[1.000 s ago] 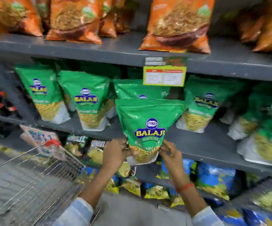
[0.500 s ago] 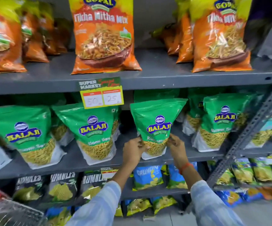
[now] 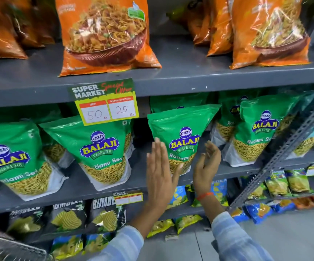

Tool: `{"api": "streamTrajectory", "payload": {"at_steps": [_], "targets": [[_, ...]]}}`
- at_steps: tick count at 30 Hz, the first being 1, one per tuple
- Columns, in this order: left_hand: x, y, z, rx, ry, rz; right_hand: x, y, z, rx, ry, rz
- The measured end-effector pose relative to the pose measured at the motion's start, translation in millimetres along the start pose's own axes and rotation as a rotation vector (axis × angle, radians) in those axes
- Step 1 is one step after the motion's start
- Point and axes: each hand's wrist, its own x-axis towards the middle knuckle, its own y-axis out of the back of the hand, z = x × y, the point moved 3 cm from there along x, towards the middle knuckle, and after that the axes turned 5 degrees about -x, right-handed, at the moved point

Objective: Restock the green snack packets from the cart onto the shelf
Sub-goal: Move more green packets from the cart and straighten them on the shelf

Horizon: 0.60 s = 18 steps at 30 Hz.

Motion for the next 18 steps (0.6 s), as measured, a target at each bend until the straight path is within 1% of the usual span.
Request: {"api": "streamTrajectory", "payload": {"at_steps": [2, 4, 6, 8, 11, 15, 16, 18], "targets": [[-0.8, -12.8, 12.3, -0.017, -0.142, 0.017, 1.8, 8.4, 1.7, -0.027, 0.080, 0.012], [-2.5, -30.0, 30.4, -0.040, -0.246, -0.009, 6.3, 22.3, 8.9, -0.072, 0.115, 0.033], [-3.0, -50.9, 49.6, -0.088, -0.299, -0.063, 15.1, 39.8, 21.8, -0.107, 0.114, 0.076], [0.5, -74.9, 63.9, -0.180, -0.282, -0.153, 26.8, 58.8, 37.4, -0.151, 0.092, 0.117], [7.1, -118.3, 76.4, -0.379, -0.076, -0.367, 48.6, 90.4, 64.2, -0.222, 0.007, 0.141], [13.3, -175.5, 87.8, -0.440, 0.299, -0.561, 83.2, 122.2, 98.0, -0.244, -0.155, 0.039], [14.6, -188.3, 89.9, -0.462, 0.373, -0.595, 91.6, 127.4, 104.2, -0.244, -0.186, 0.003], [16.8, -210.1, 90.9, -0.530, 0.470, -0.600, 105.3, 134.5, 112.8, -0.243, -0.233, -0.089]]}}
